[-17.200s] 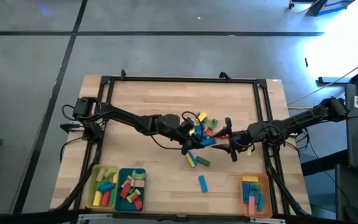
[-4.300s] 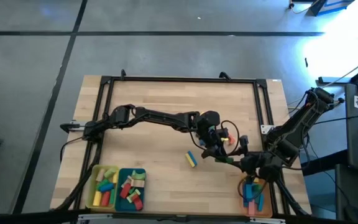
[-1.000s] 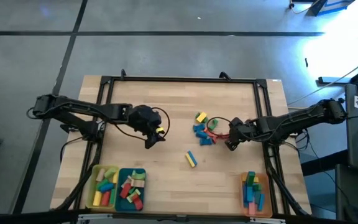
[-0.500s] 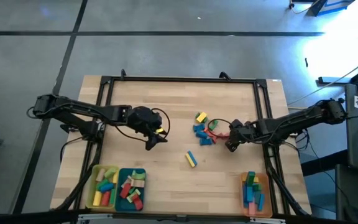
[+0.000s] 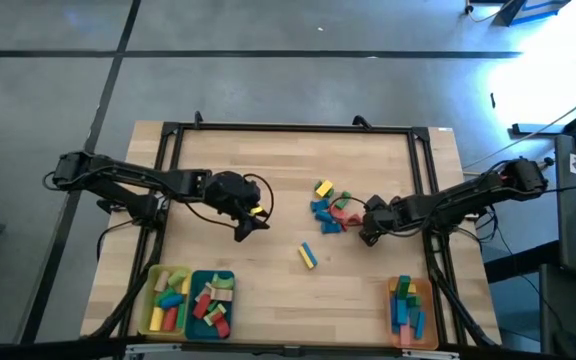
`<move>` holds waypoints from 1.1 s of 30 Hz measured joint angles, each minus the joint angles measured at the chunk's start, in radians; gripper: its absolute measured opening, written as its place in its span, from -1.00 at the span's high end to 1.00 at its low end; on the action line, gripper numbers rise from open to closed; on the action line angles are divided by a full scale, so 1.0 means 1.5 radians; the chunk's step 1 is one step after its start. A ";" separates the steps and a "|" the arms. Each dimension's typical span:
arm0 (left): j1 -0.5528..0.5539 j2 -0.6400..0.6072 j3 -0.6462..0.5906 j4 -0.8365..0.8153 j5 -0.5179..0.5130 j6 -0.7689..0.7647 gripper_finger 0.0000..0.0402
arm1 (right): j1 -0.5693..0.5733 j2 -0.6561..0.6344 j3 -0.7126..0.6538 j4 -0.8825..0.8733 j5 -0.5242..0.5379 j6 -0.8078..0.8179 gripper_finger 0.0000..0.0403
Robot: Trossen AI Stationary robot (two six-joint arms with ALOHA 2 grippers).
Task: Sort blocks by size
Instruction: Put the orange arch block into the blue bin
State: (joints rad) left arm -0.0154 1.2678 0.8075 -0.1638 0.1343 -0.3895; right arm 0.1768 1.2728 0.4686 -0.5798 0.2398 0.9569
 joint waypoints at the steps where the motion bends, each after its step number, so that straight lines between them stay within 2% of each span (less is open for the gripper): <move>1: 0.000 0.000 0.000 0.000 0.000 0.000 0.10 | 0.000 0.005 0.002 -0.001 -0.003 -0.003 0.22; 7: 0.000 0.000 0.000 0.000 0.000 -0.003 0.10 | -0.001 0.006 0.039 -0.033 -0.034 -0.051 0.72; 15: 0.000 0.001 0.000 0.000 -0.003 -0.020 0.10 | -0.001 0.006 0.176 -0.192 -0.091 -0.088 0.73; 19: -0.007 0.005 0.000 0.028 -0.032 0.006 0.10 | -0.001 0.006 0.248 -0.225 -0.104 -0.110 0.70; 24: -0.043 0.028 0.001 0.149 -0.054 0.132 0.10 | -0.001 0.006 0.313 -0.185 -0.137 -0.159 0.73; 29: -0.092 0.071 0.001 0.304 -0.057 0.357 0.10 | -0.001 0.005 0.342 -0.092 -0.233 -0.190 0.73; 33: -0.113 0.116 0.001 0.422 -0.061 0.495 0.10 | -0.001 0.005 0.343 0.010 -0.304 -0.190 0.69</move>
State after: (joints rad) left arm -0.1856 1.4423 0.8097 0.4690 0.0435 0.3523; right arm 0.1761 1.2808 0.9832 -0.5641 -0.2169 0.6724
